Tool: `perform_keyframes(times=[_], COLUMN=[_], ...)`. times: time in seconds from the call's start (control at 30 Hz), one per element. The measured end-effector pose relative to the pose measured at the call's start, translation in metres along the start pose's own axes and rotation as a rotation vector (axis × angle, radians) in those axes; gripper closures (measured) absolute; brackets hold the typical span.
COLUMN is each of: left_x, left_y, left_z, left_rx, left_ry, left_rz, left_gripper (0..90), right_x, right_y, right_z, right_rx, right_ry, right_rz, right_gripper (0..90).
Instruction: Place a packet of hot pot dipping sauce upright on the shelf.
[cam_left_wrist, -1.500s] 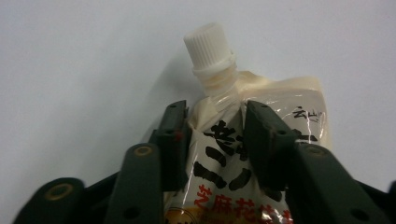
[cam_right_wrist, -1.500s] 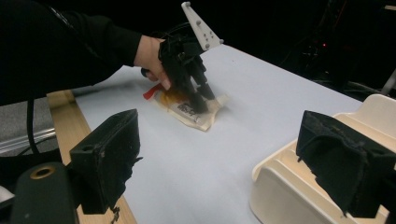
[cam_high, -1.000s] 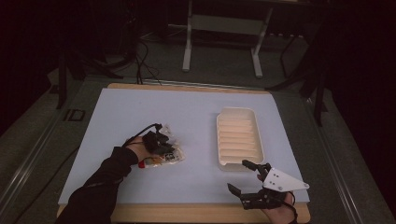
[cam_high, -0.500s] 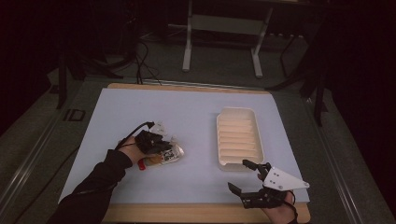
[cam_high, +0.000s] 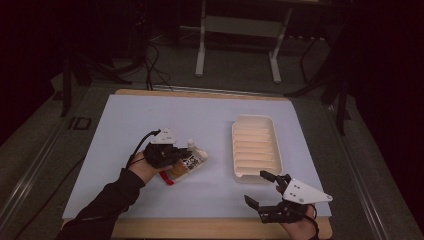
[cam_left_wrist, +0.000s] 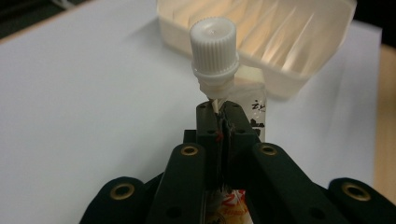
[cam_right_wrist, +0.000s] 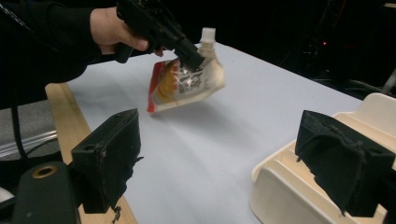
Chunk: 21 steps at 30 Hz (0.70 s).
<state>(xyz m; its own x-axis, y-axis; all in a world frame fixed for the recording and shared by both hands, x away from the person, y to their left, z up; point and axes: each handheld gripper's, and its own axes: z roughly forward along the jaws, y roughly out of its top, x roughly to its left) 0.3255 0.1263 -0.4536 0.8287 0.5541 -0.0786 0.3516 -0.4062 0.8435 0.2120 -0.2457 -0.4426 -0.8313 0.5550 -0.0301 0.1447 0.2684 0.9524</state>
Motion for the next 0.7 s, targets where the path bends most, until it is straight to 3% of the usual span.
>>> perform_keyframes(times=[0.13, 0.27, 0.37, 0.43, 0.57, 0.7], left_x=[-0.007, -0.014, -0.023, -0.028, -0.036, -0.045], left_y=[0.000, -0.003, -0.005, -0.006, -0.009, -0.010], left_z=[-0.001, 0.001, 0.005, 0.007, 0.010, 0.012], left_rx=[-0.079, -0.141, -0.153, -0.179, -0.246, -0.307], left_ry=[-0.007, -0.036, -0.052, -0.066, -0.124, -0.162], left_rz=[-0.034, -0.064, -0.046, -0.037, -0.073, -0.072], left_gripper=[87.6, 87.6, 87.6, 87.6, 87.6, 87.5], right_x=[-0.001, -0.002, -0.001, -0.001, 0.002, 0.006], right_y=[0.000, 0.001, 0.002, 0.002, 0.008, 0.013], right_z=[0.001, 0.002, 0.002, 0.002, 0.003, 0.005], right_rx=[0.007, 0.008, 0.033, 0.017, 0.009, 0.005], right_ry=[0.042, 0.028, 0.002, 0.023, 0.013, 0.001], right_rz=[0.011, 0.019, -0.017, -0.008, -0.041, -0.084], right_gripper=[10.6, 11.8, 15.2, 15.2, 13.8, 14.3])
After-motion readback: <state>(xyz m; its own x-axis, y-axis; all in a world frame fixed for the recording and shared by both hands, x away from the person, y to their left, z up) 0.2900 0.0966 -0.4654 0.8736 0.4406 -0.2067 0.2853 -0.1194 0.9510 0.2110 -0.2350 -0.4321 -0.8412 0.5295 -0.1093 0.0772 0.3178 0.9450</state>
